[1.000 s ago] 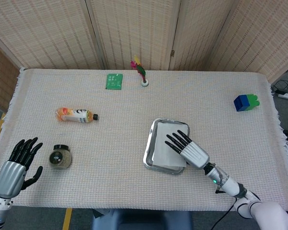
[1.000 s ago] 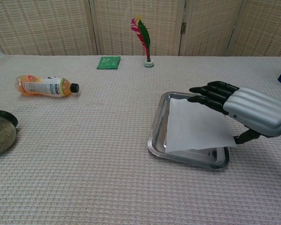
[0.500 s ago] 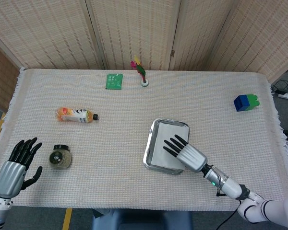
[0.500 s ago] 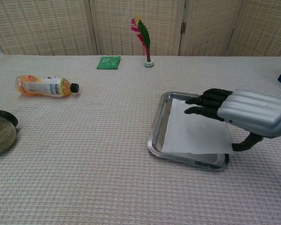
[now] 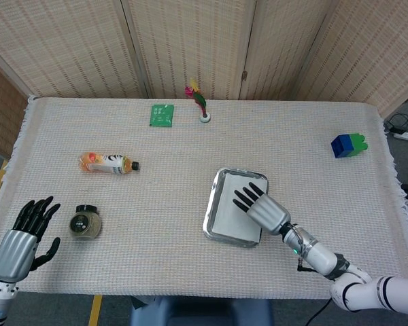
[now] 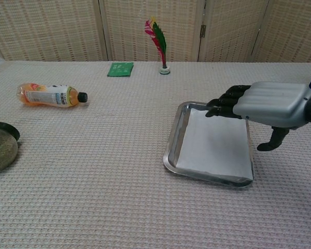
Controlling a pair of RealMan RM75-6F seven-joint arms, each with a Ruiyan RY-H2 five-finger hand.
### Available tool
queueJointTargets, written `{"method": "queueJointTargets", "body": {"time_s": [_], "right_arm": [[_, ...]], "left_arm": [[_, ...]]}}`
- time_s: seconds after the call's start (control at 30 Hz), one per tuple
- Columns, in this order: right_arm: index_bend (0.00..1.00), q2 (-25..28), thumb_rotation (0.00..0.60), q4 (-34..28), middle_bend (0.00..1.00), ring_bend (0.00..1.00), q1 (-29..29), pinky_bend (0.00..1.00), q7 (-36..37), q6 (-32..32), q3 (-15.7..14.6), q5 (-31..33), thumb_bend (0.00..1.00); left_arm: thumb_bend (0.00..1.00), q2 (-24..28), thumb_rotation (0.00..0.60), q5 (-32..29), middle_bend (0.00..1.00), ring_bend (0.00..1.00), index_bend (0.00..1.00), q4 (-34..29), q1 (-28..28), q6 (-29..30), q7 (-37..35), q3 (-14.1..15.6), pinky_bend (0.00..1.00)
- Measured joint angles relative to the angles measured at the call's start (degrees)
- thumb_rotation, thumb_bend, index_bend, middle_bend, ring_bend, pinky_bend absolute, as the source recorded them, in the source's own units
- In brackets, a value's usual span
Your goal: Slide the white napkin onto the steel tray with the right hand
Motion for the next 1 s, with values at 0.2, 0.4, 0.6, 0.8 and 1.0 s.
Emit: {"method": "queueJointTargets", "body": {"time_s": [0.2, 0.4, 0.6, 0.8, 1.0], "right_arm": [[0.00, 1.5, 0.600, -1.3, 0.01, 0.00, -1.6, 0.00, 6.6, 3.9, -0.1, -4.1, 0.28], [0.00, 5.4, 0.600, -1.0, 0.69, 0.67, -4.6, 0.67, 15.4, 10.8, -2.3, -13.5, 0.51], [0.00, 10.8, 0.600, -5.6, 0.92, 0.94, -5.3, 0.89, 16.2, 7.6, -4.7, -12.6, 0.66], [0.00, 17.0, 0.600, -13.1, 1.00, 1.00, -4.2, 0.98, 16.1, -2.4, -6.8, -6.3, 0.72], [0.01, 17.3, 0.600, -14.2, 1.00, 1.00, -3.8, 1.00, 13.0, -5.3, -7.8, -1.9, 0.72]], "left_arm": [[0.52, 0.2, 0.600, 0.1, 0.00, 0.00, 0.00, 0.1, 0.2, 0.4, -0.3, -0.1, 0.03], [0.52, -0.2, 0.600, 0.2, 0.00, 0.00, 0.00, 0.3, 0.1, 0.1, 0.0, -0.1, 0.04], [0.52, -0.8, 0.600, 0.4, 0.00, 0.00, 0.00, 0.5, -0.2, -0.4, 0.7, -0.2, 0.04], [0.52, -0.9, 0.600, 0.6, 0.00, 0.00, 0.00, 0.6, -0.1, 0.1, 0.5, -0.3, 0.04], [0.52, -0.7, 0.600, 0.7, 0.00, 0.00, 0.00, 0.4, 0.1, 0.6, -0.3, -0.3, 0.04]]}}
